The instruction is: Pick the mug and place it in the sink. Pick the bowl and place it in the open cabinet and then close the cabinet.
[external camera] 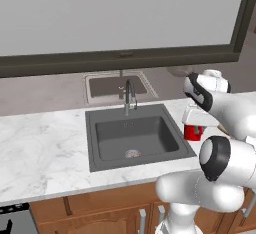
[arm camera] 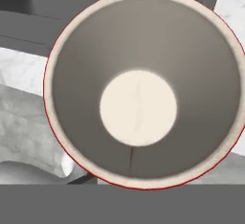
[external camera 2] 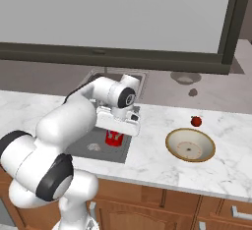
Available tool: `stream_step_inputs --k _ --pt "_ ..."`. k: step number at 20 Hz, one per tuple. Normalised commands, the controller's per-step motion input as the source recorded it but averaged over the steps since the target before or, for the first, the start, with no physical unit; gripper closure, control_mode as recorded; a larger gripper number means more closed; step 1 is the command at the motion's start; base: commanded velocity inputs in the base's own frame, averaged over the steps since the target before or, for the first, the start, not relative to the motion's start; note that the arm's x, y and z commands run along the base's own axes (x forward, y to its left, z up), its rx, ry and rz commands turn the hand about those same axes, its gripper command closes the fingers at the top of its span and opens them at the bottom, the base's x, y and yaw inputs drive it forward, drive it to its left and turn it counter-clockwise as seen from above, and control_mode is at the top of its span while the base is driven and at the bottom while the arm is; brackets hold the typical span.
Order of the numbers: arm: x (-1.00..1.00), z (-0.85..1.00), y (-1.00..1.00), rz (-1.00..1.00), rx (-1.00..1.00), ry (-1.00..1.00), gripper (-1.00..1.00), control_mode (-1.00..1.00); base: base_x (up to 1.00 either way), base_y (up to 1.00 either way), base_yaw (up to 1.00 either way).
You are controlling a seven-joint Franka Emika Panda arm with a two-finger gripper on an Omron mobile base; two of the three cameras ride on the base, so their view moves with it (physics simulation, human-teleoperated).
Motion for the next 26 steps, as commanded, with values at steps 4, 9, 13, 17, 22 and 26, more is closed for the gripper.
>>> stream_step_inputs --k 4,9,13,17,22,26 --pt "-0.01 0.0 0.2 0.2 0.07 -0.01 1.0 -1.0 0.0 0.0 0.0" --pt "0.0 0.0 0.21 0.24 0.06 -0.02 1.0 -1.0 0.0 0.0 0.0" --pt "0.0 0.0 0.21 0.26 0.05 -0.03 1.0 -1.0 0.0 0.0 0.0" --pt "0.0 0.0 0.21 0.24 0.0 -0.09 1.0 -1.0 0.0 0.0 0.0" --pt "0.02 0.0 0.15 0.25 0.02 -0.12 1.0 -1.0 0.0 0.0 0.0" --pt "0.16 0.0 0.09 0.22 0.07 -0.05 1.0 -1.0 0.0 0.0 0.0"
